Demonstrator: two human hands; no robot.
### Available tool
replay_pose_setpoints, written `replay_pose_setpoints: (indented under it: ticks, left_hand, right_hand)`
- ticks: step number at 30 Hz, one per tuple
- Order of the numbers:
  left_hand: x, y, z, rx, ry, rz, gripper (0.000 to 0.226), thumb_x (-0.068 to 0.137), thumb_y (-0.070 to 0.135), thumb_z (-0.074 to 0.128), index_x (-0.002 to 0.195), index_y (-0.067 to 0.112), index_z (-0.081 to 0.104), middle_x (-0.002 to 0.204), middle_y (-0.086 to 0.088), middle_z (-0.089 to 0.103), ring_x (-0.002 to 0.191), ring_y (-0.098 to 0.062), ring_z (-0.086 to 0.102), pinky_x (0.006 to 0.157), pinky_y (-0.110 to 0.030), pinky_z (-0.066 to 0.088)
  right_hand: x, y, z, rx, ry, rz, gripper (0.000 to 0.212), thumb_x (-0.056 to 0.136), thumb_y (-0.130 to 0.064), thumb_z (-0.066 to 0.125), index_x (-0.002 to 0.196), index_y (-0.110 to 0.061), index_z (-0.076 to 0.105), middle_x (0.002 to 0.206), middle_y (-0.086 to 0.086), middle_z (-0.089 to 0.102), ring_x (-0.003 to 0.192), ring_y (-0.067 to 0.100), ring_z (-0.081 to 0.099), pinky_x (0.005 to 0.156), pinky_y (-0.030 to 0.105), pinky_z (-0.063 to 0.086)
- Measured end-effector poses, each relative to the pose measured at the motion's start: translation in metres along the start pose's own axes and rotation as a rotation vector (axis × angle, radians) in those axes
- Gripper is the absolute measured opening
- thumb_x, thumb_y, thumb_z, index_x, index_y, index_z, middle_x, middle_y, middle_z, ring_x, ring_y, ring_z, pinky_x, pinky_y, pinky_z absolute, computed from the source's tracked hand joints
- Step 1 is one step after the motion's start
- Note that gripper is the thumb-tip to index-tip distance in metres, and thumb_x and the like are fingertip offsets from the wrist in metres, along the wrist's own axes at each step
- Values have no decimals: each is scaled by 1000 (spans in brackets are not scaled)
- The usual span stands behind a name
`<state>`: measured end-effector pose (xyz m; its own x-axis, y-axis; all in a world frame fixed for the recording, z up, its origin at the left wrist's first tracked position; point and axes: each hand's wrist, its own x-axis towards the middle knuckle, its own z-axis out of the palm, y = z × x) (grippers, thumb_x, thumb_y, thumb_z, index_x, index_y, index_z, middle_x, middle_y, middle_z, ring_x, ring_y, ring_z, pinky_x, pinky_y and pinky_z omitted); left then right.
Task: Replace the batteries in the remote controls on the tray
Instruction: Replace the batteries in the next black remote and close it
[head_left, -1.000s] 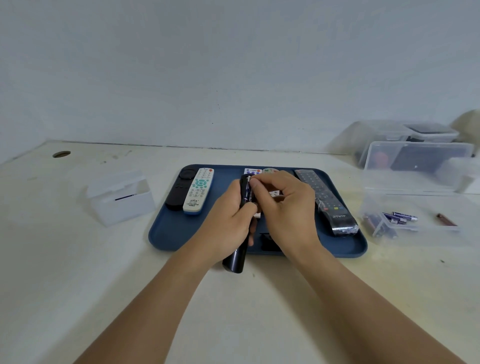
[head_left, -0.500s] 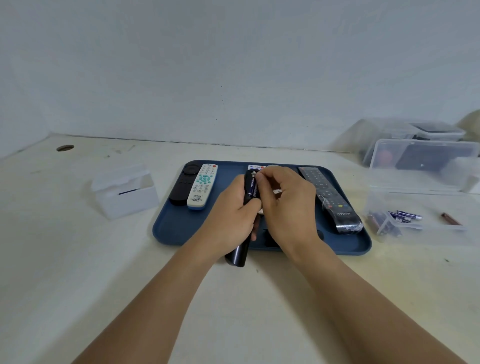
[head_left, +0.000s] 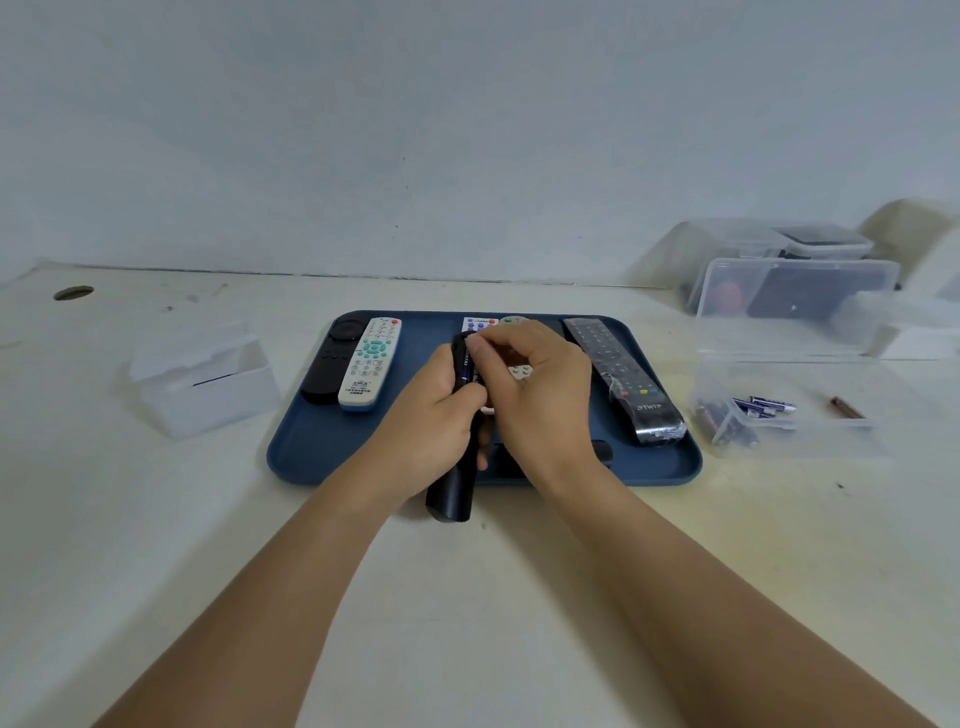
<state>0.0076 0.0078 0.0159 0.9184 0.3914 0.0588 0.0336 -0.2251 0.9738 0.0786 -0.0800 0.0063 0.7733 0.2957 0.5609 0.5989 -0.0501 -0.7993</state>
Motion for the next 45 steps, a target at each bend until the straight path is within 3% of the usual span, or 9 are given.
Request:
replay_pose_setpoints:
  ticks: [6, 22, 27, 32, 35, 38, 40, 43, 45]
  left_hand:
    - [-1, 2, -1, 1, -19, -42, 22, 98, 6, 40, 116, 11, 51, 69, -9, 59, 54, -23, 56, 52, -35, 51]
    - [-1, -1, 2, -17, -37, -20, 16, 103, 13, 40, 117, 11, 48, 63, -9, 55, 49, -25, 51, 50, -32, 44]
    - [1, -2, 2, 5, -26, -11, 16, 101, 12, 43, 116, 14, 49, 68, -11, 57, 54, -25, 53, 53, -37, 46]
    - [1, 7, -1, -435, -11, -223, 24, 102, 27, 46, 101, 7, 58, 72, -13, 59, 47, -23, 46, 43, -27, 41]
    - [5, 10, -10, -724, -85, -297, 42, 103, 32, 34, 116, 3, 61, 88, -15, 64, 50, -17, 46, 37, -22, 38]
    - [3, 9, -20, -778, -165, -379, 45, 101, 25, 33, 123, 1, 63, 98, -16, 67, 52, -16, 48, 36, -21, 38]
    - [2, 11, -25, -799, -219, -450, 37, 95, 21, 43, 114, -1, 65, 100, -17, 65, 55, -17, 51, 36, -20, 39]
    - [-2, 13, -35, -761, -275, -531, 38, 87, 21, 56, 114, -4, 65, 97, -18, 68, 59, -18, 56, 37, -20, 44]
    - [-3, 12, -41, -718, -268, -556, 39, 85, 21, 59, 114, -4, 64, 89, -18, 69, 59, -18, 60, 37, -21, 46]
  right_hand:
    - [3, -1, -1, -42, -46, 52, 7, 93, -26, 65, 86, -23, 67, 79, -12, 67, 79, 4, 64, 71, 23, 52]
    - [9, -2, -10, 77, -125, 165, 19, 91, -30, 68, 80, -17, 58, 74, 1, 67, 68, 21, 63, 67, 47, 56]
    - [8, -5, -10, 106, -31, 212, 13, 88, -25, 73, 83, -19, 63, 76, -6, 70, 72, 9, 65, 69, 29, 54]
    - [32, -2, -28, 907, 56, 771, 9, 96, -4, 59, 103, -2, 65, 79, 9, 66, 67, 17, 68, 67, 27, 60]
    - [39, 4, -43, 1163, -50, 992, 20, 97, -3, 49, 106, 2, 66, 75, 9, 54, 59, 15, 53, 55, 23, 52]
    - [35, 0, -55, 540, -239, 597, 11, 93, -12, 59, 92, -8, 70, 66, 0, 35, 51, 11, 26, 43, 21, 26]
    - [34, -7, -59, 79, -395, 120, 16, 81, -16, 80, 96, -16, 75, 68, -7, 46, 53, 5, 37, 52, 17, 34]
    - [33, -1, -60, -57, -625, -79, 60, 59, -27, 95, 115, -26, 74, 116, -10, 65, 107, 0, 62, 95, 19, 46]
    - [32, 2, -55, -32, -660, -114, 58, 61, -25, 94, 115, -24, 75, 122, -7, 67, 115, 4, 61, 102, 27, 45]
